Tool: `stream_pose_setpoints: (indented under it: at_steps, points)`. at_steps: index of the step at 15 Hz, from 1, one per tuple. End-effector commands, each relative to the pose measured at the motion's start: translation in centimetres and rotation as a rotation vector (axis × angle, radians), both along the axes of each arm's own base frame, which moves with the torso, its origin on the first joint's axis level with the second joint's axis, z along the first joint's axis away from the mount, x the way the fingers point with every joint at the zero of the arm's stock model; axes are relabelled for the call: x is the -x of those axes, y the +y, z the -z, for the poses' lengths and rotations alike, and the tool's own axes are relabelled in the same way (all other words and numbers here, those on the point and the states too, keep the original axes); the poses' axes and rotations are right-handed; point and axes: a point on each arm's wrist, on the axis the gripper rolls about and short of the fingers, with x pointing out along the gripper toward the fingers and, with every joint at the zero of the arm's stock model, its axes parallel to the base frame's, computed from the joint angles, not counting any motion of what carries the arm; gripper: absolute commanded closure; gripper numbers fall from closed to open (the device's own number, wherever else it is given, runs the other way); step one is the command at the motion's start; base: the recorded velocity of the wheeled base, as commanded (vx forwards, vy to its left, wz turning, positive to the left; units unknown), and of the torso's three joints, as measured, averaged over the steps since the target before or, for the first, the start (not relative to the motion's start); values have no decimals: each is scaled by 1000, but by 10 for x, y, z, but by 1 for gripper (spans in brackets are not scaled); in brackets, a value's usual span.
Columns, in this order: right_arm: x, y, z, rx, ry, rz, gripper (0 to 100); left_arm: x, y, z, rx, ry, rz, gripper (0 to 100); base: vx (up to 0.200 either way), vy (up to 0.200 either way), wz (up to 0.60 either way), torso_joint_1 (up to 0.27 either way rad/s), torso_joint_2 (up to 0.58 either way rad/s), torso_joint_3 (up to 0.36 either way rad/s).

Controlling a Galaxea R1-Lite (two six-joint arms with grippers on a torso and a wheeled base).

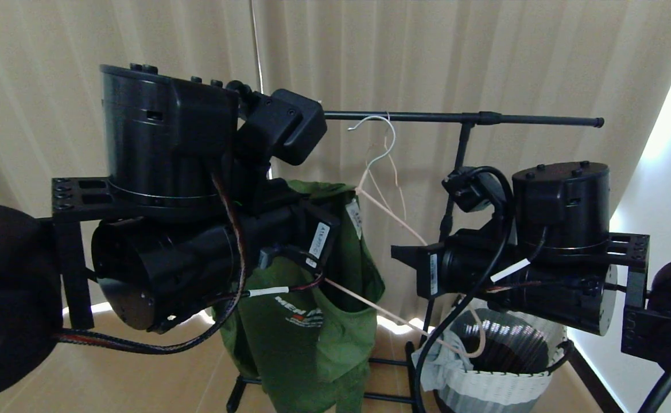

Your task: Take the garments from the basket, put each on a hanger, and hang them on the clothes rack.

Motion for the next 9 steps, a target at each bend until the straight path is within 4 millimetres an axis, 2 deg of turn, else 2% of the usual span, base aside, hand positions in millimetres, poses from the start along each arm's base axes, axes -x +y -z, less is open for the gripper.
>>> stream_pose_setpoints:
  at_steps: [1, 5, 6, 9]
  points:
    - [1, -6, -8, -16, -23, 15, 100, 3, 5, -3, 5, -7, -2, 100, 0, 0, 0, 0, 0, 0]
    - [0, -19, -17, -27, -51, 47, 100, 6, 11, -4, 6, -10, -11, 100, 0, 0, 0, 0, 0, 0]
    - [0, -20, -18, -28, -55, 50, 100, 6, 12, -1, -3, -3, -11, 0, 0, 0, 0, 0, 0, 0]
    - [2, -22, -22, -36, -67, 51, 100, 8, 13, -3, 1, -12, -8, 0, 0, 0, 0, 0, 0, 0]
